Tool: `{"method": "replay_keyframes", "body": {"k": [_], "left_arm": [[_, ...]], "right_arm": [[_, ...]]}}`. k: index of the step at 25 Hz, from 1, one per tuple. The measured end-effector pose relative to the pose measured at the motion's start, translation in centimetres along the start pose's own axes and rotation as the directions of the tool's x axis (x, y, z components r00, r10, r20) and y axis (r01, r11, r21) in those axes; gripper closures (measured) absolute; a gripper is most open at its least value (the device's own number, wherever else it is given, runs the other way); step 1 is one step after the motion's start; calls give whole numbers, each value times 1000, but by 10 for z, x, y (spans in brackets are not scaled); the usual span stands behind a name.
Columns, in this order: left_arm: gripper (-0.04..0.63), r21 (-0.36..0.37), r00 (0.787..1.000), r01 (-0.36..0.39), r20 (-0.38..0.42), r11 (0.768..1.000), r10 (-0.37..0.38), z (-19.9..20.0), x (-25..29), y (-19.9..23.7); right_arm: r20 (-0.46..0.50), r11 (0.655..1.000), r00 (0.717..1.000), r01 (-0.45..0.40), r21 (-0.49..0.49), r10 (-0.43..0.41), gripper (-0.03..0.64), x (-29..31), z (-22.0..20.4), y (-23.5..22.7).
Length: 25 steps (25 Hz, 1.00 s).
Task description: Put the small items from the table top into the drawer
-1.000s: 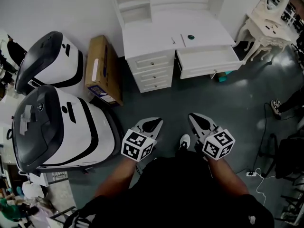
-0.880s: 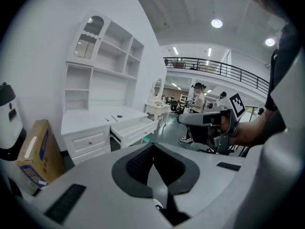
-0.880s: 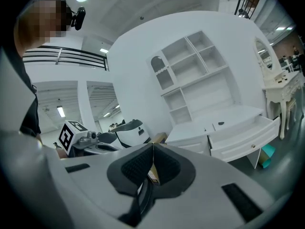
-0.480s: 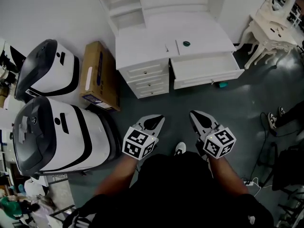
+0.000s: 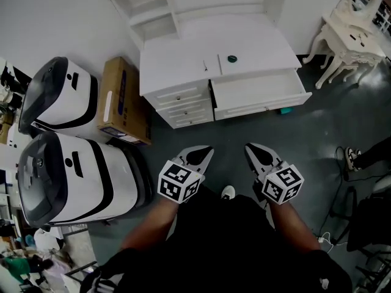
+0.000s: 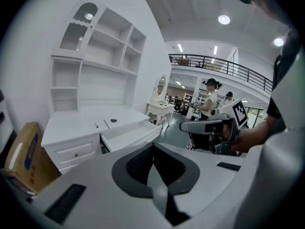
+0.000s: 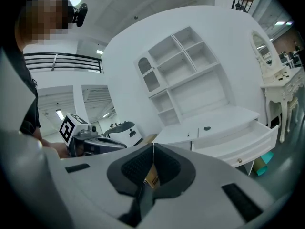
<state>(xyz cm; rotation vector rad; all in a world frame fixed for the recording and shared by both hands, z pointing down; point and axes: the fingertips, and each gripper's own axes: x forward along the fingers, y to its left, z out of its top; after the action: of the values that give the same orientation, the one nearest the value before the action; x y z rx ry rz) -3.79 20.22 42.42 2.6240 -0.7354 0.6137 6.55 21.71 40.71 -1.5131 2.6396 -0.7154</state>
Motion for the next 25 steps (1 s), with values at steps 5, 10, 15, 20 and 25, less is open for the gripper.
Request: {"method": "replay_keyframes", "body": {"k": [5,10,15,20,25], "left_arm": [[586,-5,999,-32,-5,999,32,3,6,13],[586,22,999,-36,-33,999,36,-2,13,19],[586,5,999,-1,-33,1000,2,4,33,28],[586,13,1000,6,-13,1000,-5,28,48,48],[586,-2,1000,-1,-18,1000,1,40,59,82]], "right_arm": [[-13,1000,1000,-12,5,12,592,8,-1,-9],[-22,1000,1000,-5,-5,5,592,17,0,-16],[-27,1000,999,18,-13,-18,592,27,4,-31],[-27,999,998,49,2,-49,592,46,14,-52],[-35,999,998,52,1,-52,592,78,28,-64]]}}
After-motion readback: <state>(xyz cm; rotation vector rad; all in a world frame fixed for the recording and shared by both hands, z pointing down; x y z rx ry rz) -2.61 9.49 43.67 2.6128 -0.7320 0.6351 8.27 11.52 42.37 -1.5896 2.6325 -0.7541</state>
